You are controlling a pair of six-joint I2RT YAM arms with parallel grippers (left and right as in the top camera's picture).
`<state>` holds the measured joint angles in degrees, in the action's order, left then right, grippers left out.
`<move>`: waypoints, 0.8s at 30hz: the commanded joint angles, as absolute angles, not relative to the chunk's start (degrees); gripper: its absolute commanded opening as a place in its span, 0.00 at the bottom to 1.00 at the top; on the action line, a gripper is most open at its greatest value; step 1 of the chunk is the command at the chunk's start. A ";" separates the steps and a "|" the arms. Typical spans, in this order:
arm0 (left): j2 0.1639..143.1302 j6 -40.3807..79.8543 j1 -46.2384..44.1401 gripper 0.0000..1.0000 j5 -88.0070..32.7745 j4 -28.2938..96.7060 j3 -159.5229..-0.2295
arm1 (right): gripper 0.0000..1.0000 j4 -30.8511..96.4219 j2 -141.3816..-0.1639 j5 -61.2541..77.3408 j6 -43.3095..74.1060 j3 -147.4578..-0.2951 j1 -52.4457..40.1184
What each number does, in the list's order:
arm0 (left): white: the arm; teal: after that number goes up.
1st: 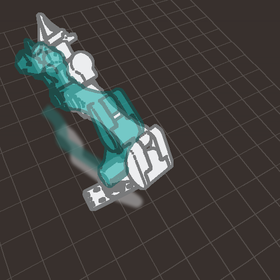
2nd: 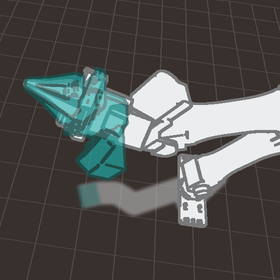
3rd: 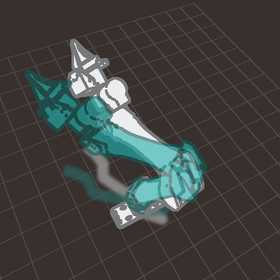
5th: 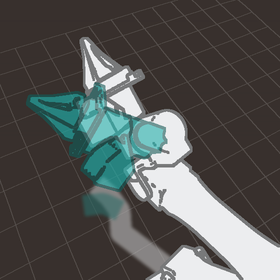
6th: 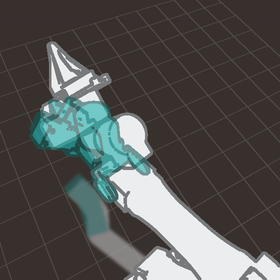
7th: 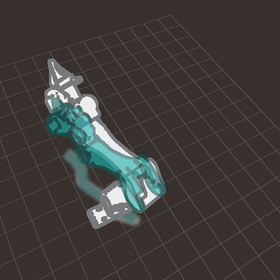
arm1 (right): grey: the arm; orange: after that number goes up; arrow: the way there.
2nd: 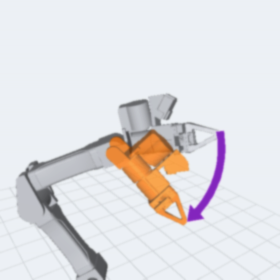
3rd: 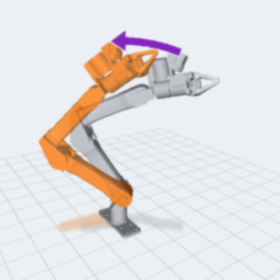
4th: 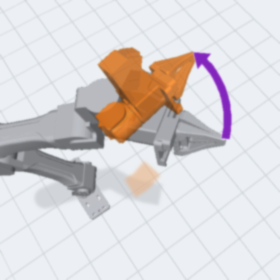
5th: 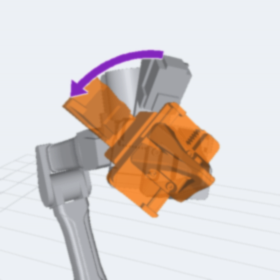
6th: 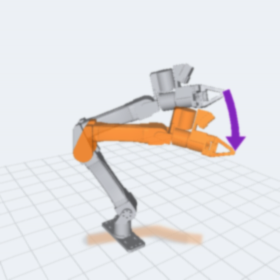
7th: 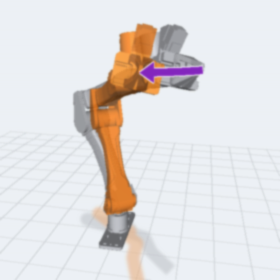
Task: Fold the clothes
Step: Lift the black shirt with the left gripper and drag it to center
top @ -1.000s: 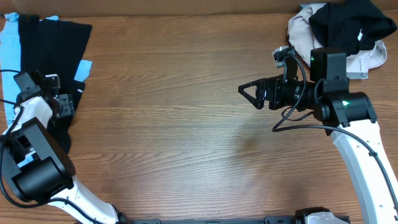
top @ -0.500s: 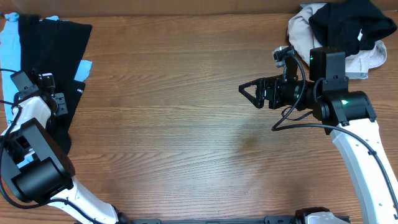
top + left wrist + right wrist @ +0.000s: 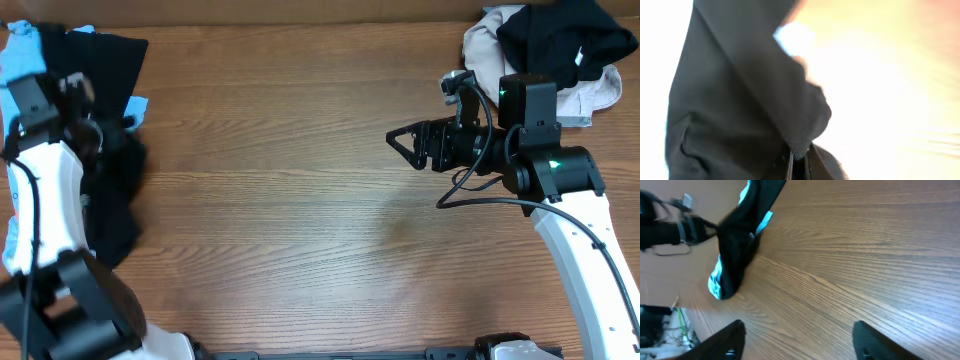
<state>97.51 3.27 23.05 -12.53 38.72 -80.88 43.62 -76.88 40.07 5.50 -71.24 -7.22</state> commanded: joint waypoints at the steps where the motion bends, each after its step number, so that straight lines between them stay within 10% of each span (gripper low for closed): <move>1: 91.37 10.44 17.78 0.04 -29.06 40.34 -83.46 | 0.66 43.64 -76.71 40.12 8.71 -72.86 -7.31; 24: 88.60 31.48 -12.93 0.04 -45.45 20.34 -96.31 | 0.67 69.60 -67.61 39.05 1.43 -73.69 7.05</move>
<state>89.65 24.29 -11.55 -38.98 22.92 -89.12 69.71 -69.17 38.94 3.99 -72.01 6.87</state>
